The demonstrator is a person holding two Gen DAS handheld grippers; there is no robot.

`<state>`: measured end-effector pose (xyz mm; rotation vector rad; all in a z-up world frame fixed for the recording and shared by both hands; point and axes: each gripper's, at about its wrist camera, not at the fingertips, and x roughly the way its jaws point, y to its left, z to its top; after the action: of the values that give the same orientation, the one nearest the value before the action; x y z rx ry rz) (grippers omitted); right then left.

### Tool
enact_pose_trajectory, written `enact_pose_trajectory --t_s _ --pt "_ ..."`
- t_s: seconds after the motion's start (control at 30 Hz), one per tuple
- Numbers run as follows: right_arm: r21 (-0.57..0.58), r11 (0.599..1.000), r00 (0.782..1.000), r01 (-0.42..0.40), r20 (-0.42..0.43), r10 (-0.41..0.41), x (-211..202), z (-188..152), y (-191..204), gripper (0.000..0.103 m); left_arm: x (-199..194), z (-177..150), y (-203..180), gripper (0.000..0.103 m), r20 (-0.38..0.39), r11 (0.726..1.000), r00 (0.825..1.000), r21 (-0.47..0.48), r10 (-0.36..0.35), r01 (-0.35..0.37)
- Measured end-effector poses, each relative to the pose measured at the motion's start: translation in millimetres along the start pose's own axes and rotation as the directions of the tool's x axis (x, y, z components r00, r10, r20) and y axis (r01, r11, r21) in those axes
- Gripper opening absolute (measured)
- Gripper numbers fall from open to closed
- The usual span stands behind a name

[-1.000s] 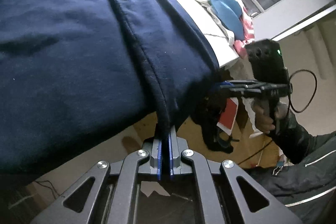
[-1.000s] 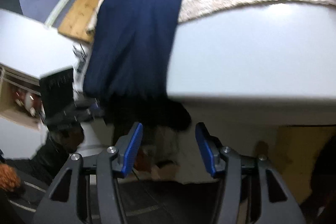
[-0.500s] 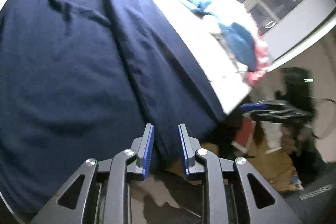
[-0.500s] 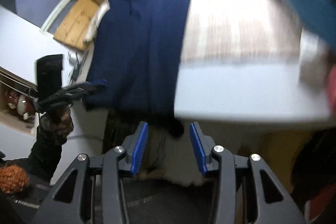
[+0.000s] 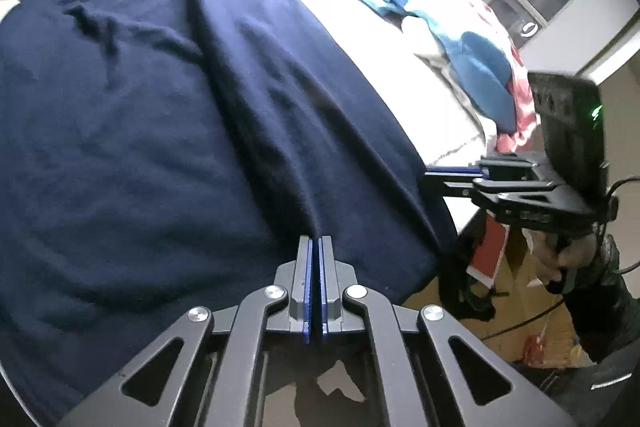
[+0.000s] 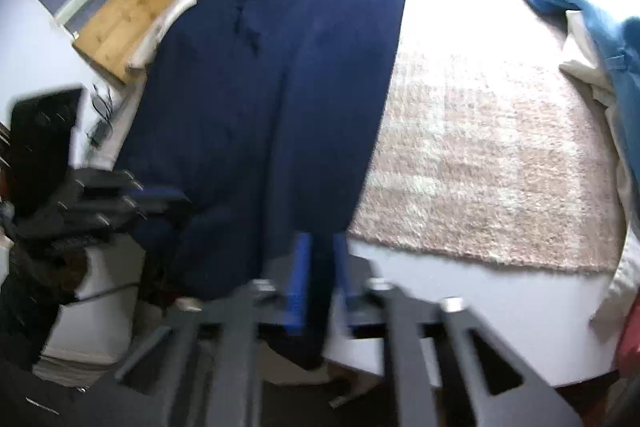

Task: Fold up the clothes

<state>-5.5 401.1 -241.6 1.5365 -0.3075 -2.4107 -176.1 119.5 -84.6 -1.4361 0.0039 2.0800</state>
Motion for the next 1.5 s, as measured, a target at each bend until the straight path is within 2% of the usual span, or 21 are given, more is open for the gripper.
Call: enact_pose_trajectory --t_s 0.07,0.13,0.2,0.23,0.33,0.43,0.57,0.6,0.7,0.73,0.77,0.87,0.93,1.0,1.07,1.13,1.17,1.27,1.37,1.5 --pt "-0.004 0.999 0.999 0.041 -0.011 -0.041 -5.1 -2.8 -3.6 0.003 -5.1 -4.7 3.2 0.002 0.012 0.999 0.999 -0.012 0.044 -0.044" --pt "-0.003 0.997 0.996 0.083 0.023 -0.083 -13.3 -2.7 -2.7 0.006 -6.7 -11.4 13.6 0.004 0.004 0.998 0.999 -0.063 0.032 -0.032" --pt "-0.01 0.998 0.995 0.061 0.077 -0.06 -22.9 -0.7 3.4 0.006 -6.1 -10.1 11.8 0.005 0.007 0.995 0.998 -0.068 0.067 -0.066" --pt "-0.019 0.999 0.995 0.03 0.101 -0.027 -25.8 1.5 8.7 0.006 -5.5 -7.9 8.9 0.011 0.014 0.995 0.997 -0.069 0.071 -0.07" --pt "-0.081 0.997 0.996 0.01 0.095 -0.002 -14.8 6.5 27.2 0.007 -10.0 -3.2 -5.4 0.016 0.072 0.999 0.997 -0.036 -0.024 0.027" --pt "-0.115 0.993 0.999 -0.001 0.035 0.005 0.9 0.3 36.2 0.007 2.5 -5.0 -20.2 0.016 0.058 0.998 0.997 0.032 -0.049 0.047" --pt "-0.144 0.989 0.998 0.038 -0.042 -0.045 -3.2 -23.5 39.5 0.007 7.8 -32.3 -21.5 0.015 0.021 0.997 1.0 0.072 -0.015 0.014" --pt "-0.132 0.991 0.997 0.034 -0.07 -0.044 -10.0 -28.4 38.6 0.007 -1.3 -43.4 -15.7 0.016 0.016 0.999 1.0 0.049 -0.008 0.008" --pt "-0.048 0.998 0.999 -0.029 -0.041 0.027 -49.8 -22.7 36.1 0.008 -28.7 -76.8 1.9 0.016 -0.001 1.0 1.0 -0.021 0.011 -0.011" --pt "-0.019 0.998 0.998 -0.052 -0.026 0.052 -63.8 -20.0 35.3 0.011 -39.1 -87.6 7.7 0.016 -0.003 0.999 1.0 -0.046 0.018 -0.018" --pt "0.01 0.997 0.997 -0.076 -0.01 0.076 -77.8 -17.2 34.6 0.019 -55.4 -96.7 14.4 0.016 0.017 0.997 0.999 -0.074 0.029 -0.028" --pt "0.025 0.99 0.985 -0.141 0.105 0.138 -129.4 16.1 43.2 0.035 -110.8 -114.3 41.4 0.019 0.125 0.984 0.988 -0.166 0.094 -0.072" --pt "-0.012 0.985 0.965 -0.174 0.196 0.173 -162.9 47.1 57.3 0.045 -141.9 -124.9 60.9 0.029 0.185 0.968 0.972 -0.228 0.145 -0.102" --pt "-0.064 0.981 0.941 -0.186 0.276 0.196 -189.2 82.3 75.0 0.055 -167.2 -134.5 80.8 0.035 0.231 0.949 0.952 -0.288 0.2 -0.13" --pt "-0.113 0.978 0.926 -0.173 0.319 0.201 -201.9 115.8 93.6 0.057 -176.6 -143.4 94.8 0.035 0.25 0.938 0.94 -0.313 0.231 -0.147" --pt "-0.178 0.972 0.92 -0.152 0.334 0.205 -205.0 150.1 114.4 0.06 -184.2 -152.2 108.2 0.041 0.263 0.927 0.929 -0.338 0.261 -0.165" --pt "-0.21 0.968 0.917 -0.141 0.342 0.207 -206.6 167.3 124.9 0.062 -178.9 -155.7 111.9 0.042 0.248 0.921 0.929 -0.347 0.274 -0.179" --pt "-0.285 0.953 0.932 -0.1 0.309 0.19 -192.8 217.1 143.1 0.062 -162.8 -164.4 121.5 0.042 0.209 0.902 0.929 -0.378 0.305 -0.211" --pt "-0.327 0.94 0.951 -0.099 0.245 0.186 -167.1 254.6 157.9 0.062 -145.4 -162.0 128.1 0.042 0.199 0.896 0.937 -0.401 0.289 -0.191" --pt "-0.402 0.914 0.98 -0.052 0.154 0.124 -97.9 308.9 183.7 0.062 -132.9 -147.1 133.5 0.042 0.171 0.871 0.933 -0.442 0.316 -0.214"
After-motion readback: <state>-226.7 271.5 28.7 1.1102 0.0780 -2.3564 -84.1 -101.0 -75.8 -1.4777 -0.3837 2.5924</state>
